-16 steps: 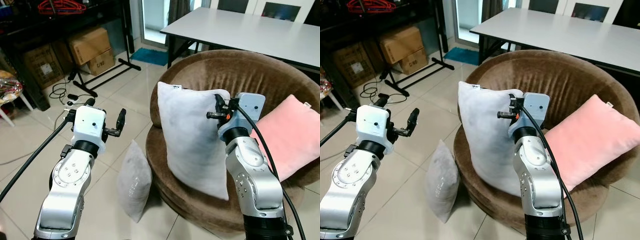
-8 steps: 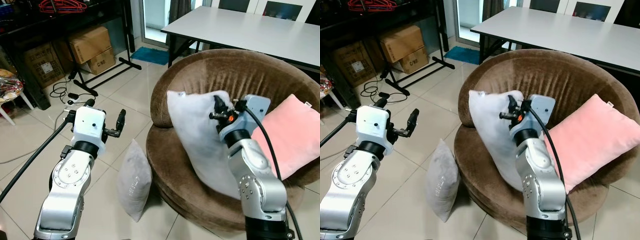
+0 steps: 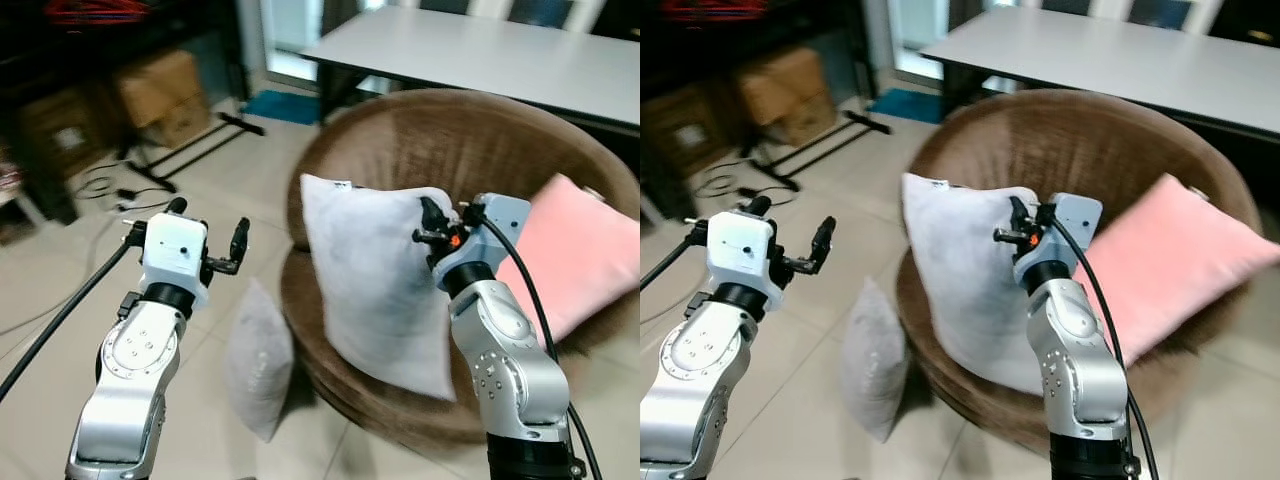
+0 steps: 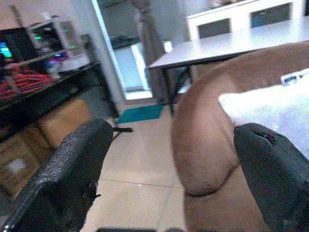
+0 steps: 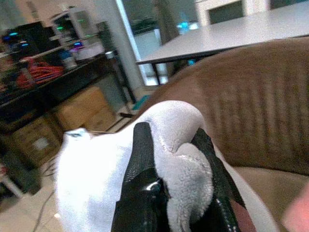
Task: Move the pillow to the sofa from floor
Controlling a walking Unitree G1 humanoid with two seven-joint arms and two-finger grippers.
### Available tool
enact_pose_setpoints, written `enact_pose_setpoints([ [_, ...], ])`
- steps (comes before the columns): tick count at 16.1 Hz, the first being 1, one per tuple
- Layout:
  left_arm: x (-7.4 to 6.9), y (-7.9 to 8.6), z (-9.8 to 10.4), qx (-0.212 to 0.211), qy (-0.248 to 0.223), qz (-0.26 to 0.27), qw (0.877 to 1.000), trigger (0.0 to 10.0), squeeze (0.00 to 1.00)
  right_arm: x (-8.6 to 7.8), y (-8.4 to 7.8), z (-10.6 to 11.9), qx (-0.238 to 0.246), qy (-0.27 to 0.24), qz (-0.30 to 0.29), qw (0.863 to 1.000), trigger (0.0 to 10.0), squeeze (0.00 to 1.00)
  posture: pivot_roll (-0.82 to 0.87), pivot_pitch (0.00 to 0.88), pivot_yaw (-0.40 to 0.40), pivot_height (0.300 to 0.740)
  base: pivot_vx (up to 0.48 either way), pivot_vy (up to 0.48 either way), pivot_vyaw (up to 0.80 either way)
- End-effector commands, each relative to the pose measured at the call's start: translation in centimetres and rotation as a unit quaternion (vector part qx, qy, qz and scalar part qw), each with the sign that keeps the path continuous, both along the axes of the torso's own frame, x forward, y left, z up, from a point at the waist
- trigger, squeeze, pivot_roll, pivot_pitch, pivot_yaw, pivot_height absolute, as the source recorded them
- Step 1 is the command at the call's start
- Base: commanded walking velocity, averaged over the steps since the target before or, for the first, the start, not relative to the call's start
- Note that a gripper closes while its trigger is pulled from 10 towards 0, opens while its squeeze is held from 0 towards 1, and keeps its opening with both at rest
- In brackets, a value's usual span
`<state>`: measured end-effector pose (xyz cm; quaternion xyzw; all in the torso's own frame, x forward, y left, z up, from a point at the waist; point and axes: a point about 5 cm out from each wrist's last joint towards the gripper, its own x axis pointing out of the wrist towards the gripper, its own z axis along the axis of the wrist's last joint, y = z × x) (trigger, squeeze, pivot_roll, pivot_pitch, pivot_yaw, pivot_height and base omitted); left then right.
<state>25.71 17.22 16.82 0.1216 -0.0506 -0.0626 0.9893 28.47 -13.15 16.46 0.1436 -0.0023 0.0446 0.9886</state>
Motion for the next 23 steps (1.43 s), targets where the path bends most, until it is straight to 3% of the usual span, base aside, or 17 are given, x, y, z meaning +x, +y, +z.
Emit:
enact_pose_setpoints([
  [1,-0.2,-0.1,0.4,0.001,-0.010,-0.009,1.000,10.0,0.00,0.0,-0.1,0.7,0.000,-0.017,0.000,1.000,10.0,0.00,0.00,0.000,0.031,0.740,0.000,0.000,-0.80],
  [8,-0.3,-0.1,0.4,0.005,-0.006,-0.020,1.000,10.0,0.00,-0.2,0.2,0.5,-0.004,-0.016,0.004,1.000,10.0,0.00,-0.01,0.000,0.044,0.740,0.000,0.000,-0.77],
  [12,-0.3,-0.2,0.3,0.004,-0.005,-0.023,1.000,10.0,0.00,-0.1,0.2,0.3,-0.010,-0.011,0.009,1.000,10.0,0.00,-0.01,0.000,0.039,0.740,0.000,0.000,0.00],
  [17,-0.3,-0.3,0.4,0.000,-0.004,-0.024,1.000,10.0,0.00,-0.1,0.5,0.3,-0.014,-0.014,0.019,1.000,10.0,0.00,0.00,0.000,0.037,0.740,0.265,0.000,-0.64],
  [23,-0.2,-0.2,0.4,0.000,-0.007,-0.023,1.000,10.0,0.00,-0.1,1.0,1.0,-0.003,-0.040,0.041,0.998,10.0,0.00,0.00,0.000,0.034,0.740,0.273,0.000,0.00],
])
